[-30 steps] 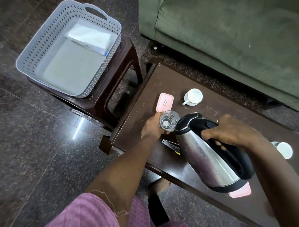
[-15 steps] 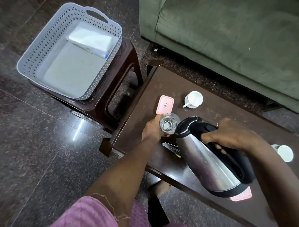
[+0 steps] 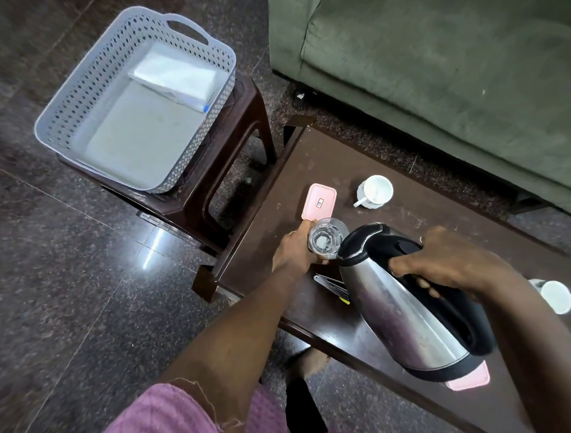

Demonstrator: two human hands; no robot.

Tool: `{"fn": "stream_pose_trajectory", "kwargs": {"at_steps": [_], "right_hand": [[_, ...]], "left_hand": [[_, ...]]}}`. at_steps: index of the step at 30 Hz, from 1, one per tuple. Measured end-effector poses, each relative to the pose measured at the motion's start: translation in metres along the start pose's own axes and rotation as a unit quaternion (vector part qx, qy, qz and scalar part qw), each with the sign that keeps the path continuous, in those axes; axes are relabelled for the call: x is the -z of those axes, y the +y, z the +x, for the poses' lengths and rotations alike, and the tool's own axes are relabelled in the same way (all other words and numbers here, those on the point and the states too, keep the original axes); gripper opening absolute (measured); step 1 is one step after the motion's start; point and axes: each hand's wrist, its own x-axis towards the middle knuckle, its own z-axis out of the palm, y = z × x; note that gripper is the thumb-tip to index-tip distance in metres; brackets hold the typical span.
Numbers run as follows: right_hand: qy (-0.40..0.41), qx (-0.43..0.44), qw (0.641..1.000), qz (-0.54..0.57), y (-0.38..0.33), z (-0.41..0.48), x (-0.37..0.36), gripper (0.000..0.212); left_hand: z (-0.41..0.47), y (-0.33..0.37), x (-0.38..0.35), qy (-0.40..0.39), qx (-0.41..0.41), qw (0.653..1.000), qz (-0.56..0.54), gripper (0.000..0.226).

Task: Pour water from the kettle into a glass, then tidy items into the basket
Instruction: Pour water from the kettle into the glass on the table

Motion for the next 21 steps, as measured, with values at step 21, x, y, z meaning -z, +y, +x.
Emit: {"fn": "stream_pose_trajectory", "kwargs": {"at_steps": [21], "right_hand": [[-0.002, -0.002, 1.0, -0.018, -0.0031, 0.008, -0.0032, 0.026]], "left_hand": [[0.0086, -0.0096, -0.004, -0.001, -0.031, 0.999, -0.031, 0.077]]}}
